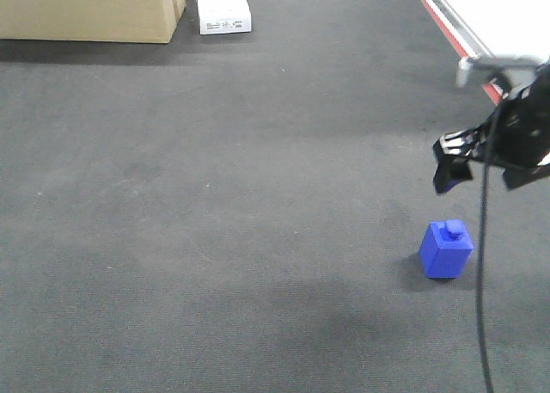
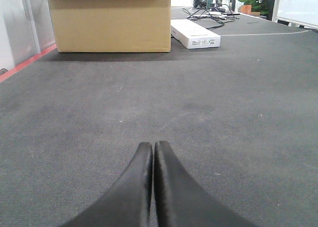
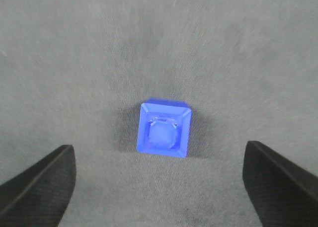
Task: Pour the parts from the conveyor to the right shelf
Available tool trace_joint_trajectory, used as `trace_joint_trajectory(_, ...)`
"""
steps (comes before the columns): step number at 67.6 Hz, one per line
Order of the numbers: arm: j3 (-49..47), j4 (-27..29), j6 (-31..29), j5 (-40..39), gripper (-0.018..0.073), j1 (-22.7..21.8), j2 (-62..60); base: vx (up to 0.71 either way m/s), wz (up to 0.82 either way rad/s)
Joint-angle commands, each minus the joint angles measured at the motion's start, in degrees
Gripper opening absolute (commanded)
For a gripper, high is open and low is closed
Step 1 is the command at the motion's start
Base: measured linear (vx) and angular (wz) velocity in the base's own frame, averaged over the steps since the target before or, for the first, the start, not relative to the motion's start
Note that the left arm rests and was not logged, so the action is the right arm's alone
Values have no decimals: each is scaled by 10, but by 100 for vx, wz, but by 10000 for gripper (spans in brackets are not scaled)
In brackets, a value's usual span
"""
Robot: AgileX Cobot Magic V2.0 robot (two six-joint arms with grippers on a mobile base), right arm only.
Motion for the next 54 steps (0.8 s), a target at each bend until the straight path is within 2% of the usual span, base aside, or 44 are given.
trace_joint_trajectory(1, -22, 1, -6, 13, 625, -3, 11, 0, 0)
trace_joint_trajectory(54, -21, 6, -5, -1, 590, -3, 136, 0, 0)
